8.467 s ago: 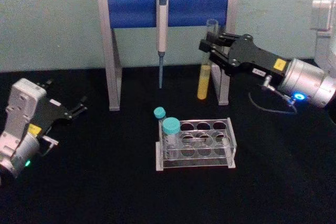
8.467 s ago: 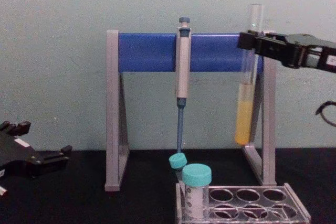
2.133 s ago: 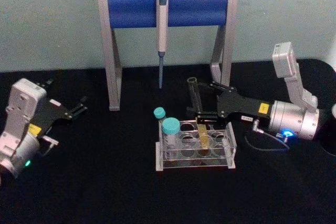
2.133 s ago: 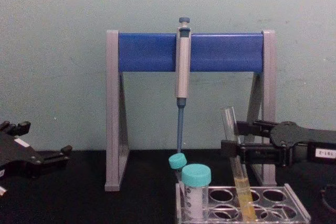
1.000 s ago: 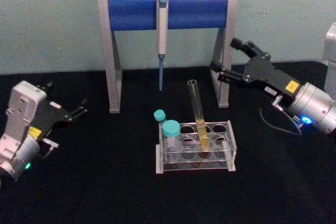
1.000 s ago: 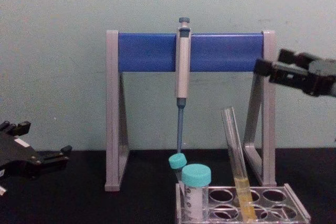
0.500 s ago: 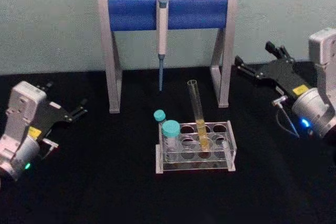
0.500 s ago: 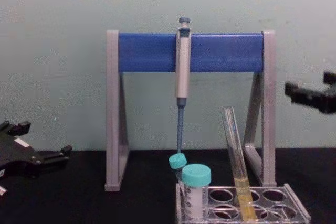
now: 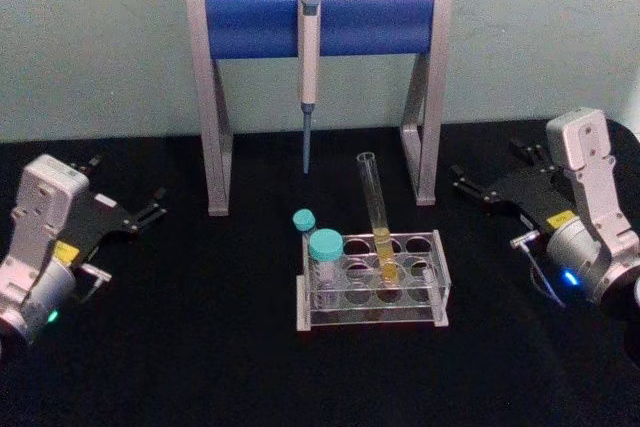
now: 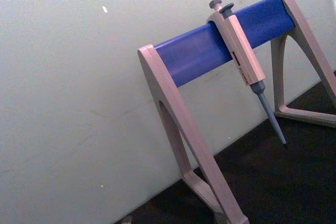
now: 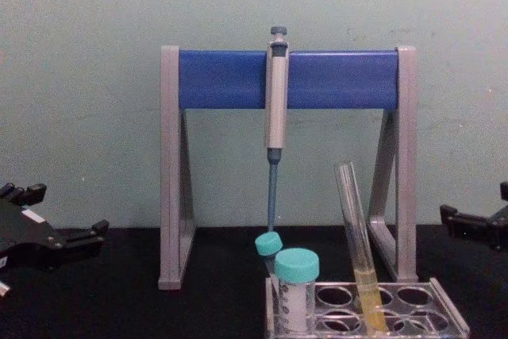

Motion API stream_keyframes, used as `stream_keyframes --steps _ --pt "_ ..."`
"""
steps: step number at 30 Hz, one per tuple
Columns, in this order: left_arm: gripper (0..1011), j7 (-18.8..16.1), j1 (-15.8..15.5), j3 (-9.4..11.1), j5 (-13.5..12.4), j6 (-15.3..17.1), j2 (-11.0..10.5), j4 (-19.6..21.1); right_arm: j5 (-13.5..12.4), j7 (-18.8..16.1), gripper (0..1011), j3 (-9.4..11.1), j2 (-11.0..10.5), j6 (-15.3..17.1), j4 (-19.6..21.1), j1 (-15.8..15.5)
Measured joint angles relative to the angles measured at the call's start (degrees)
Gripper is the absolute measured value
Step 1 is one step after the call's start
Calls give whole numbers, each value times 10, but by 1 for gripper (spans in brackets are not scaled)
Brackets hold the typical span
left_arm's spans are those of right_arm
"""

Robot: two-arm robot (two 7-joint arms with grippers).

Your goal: Pick up the test tube from the test tube rack, shake it, then place it back into the test tube rack.

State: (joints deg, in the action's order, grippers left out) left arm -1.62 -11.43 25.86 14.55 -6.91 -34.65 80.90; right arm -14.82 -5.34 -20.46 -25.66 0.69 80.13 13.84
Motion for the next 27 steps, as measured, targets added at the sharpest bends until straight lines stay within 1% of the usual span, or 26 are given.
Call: stream_keyframes --steps 4,27 --pt "1001 0 0 0 0 0 0 0 2 -2 1000 4 4 4 -4 -2" --pt "1001 0 0 0 0 0 0 0 1 -1 1000 2 2 3 -2 -1"
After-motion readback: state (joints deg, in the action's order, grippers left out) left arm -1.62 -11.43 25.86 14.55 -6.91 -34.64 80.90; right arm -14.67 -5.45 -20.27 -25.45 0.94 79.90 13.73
